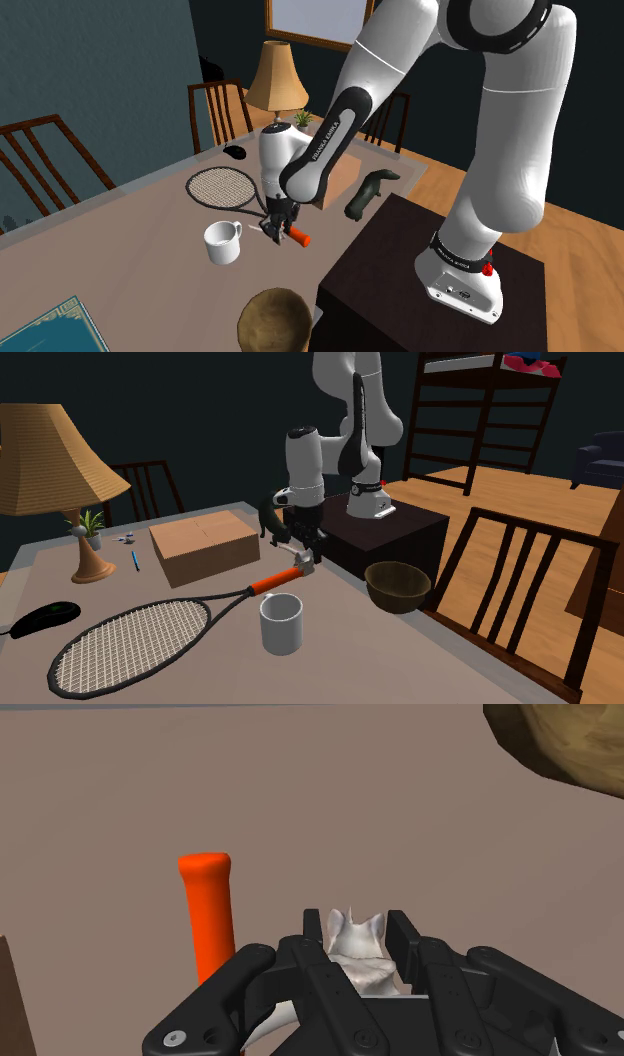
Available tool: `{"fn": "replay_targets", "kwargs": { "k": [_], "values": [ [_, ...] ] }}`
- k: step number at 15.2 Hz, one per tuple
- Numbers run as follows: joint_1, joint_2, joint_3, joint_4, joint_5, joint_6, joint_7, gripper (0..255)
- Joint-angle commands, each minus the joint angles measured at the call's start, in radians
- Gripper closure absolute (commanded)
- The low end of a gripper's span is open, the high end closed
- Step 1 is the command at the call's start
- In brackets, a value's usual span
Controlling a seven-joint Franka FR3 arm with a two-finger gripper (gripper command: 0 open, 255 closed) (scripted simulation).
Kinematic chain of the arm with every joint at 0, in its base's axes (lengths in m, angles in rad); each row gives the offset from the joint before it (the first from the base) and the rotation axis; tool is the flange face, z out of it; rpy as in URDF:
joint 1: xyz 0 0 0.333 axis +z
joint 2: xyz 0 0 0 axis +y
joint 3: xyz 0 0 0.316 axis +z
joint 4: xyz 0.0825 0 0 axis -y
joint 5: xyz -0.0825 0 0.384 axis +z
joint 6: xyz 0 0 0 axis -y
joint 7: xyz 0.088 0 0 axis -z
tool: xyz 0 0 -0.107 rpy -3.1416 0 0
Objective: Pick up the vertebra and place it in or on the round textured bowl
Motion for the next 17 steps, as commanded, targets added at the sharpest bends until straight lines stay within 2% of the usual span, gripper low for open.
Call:
{"fn": "replay_targets", "kwargs": {
  "k": [1, 15, 17],
  "values": [
    [-0.006, -0.031, 0.009, -0.005, 0.014, -0.026, -0.007, 255],
    [-0.026, -0.219, 0.04, 0.002, 0.095, -0.215, -0.056, 255],
    [-0.013, -0.232, 0.053, -0.011, 0.103, -0.213, -0.036, 255]
  ]
}}
